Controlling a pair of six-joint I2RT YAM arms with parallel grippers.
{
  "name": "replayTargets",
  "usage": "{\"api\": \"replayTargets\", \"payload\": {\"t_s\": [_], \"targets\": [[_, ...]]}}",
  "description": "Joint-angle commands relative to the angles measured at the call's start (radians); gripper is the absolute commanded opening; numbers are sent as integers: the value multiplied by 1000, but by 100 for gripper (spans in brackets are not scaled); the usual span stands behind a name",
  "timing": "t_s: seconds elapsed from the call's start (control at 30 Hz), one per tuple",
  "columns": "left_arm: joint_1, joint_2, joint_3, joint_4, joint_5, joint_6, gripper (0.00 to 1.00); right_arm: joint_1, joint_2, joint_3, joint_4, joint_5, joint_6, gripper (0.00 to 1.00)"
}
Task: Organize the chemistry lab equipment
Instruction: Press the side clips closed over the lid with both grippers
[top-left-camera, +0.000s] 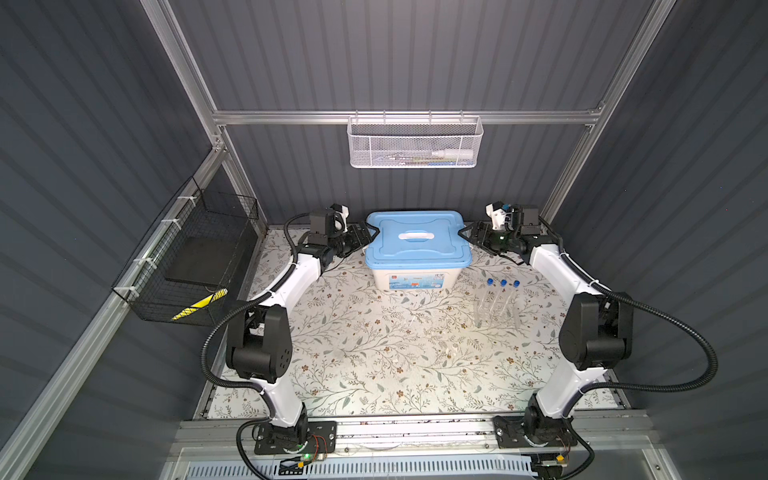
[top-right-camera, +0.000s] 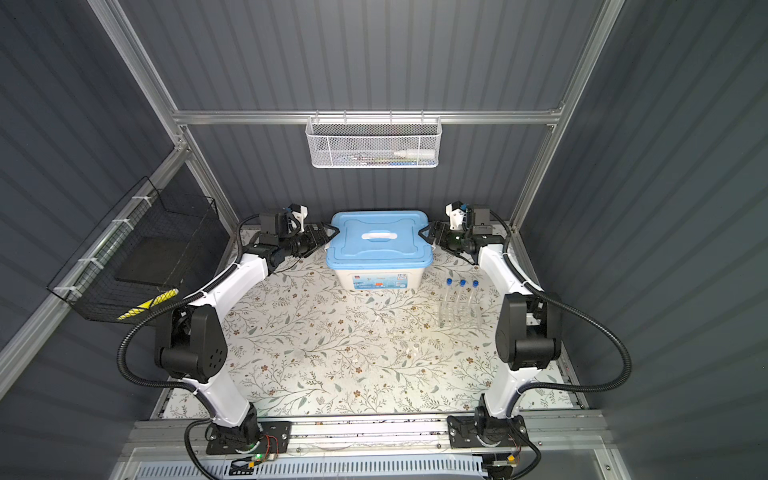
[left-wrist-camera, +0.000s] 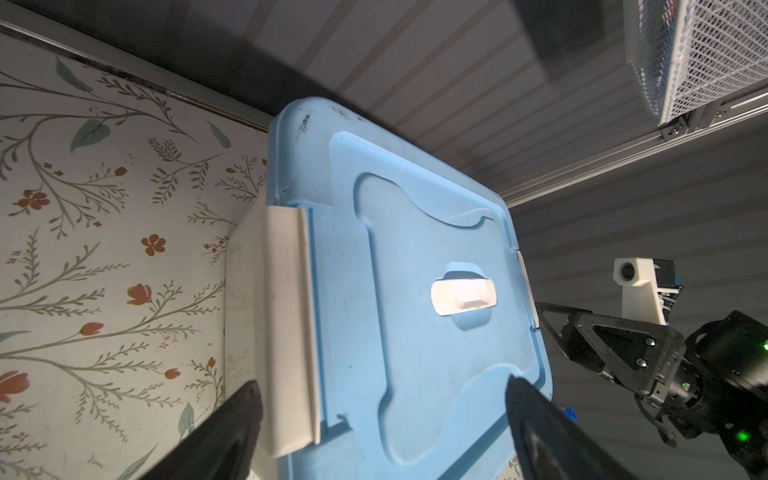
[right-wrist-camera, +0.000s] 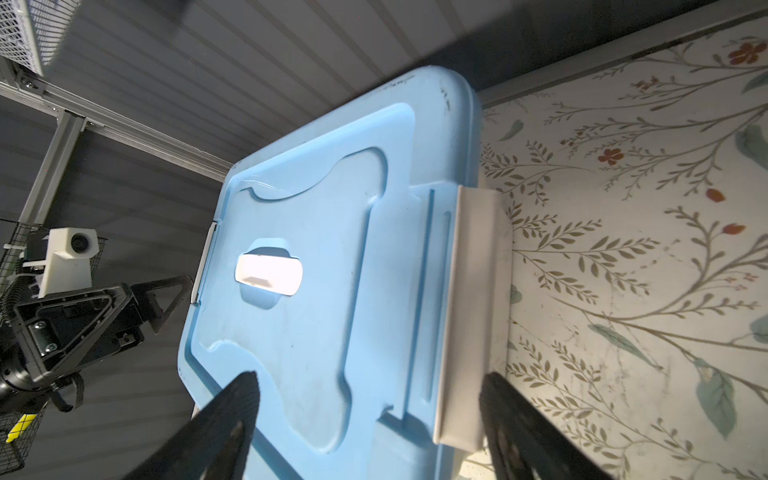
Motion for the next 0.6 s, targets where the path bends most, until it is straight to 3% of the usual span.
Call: {"api": "replayTargets", "payload": {"t_s": [0.0, 0.57], "targets": [[-5, -30, 25, -19, 8, 15, 92, 3, -24, 33, -11, -2, -11, 85], [-18, -19, 19, 2, 21, 8, 86, 10, -13, 25, 1, -44, -9, 79]]}}
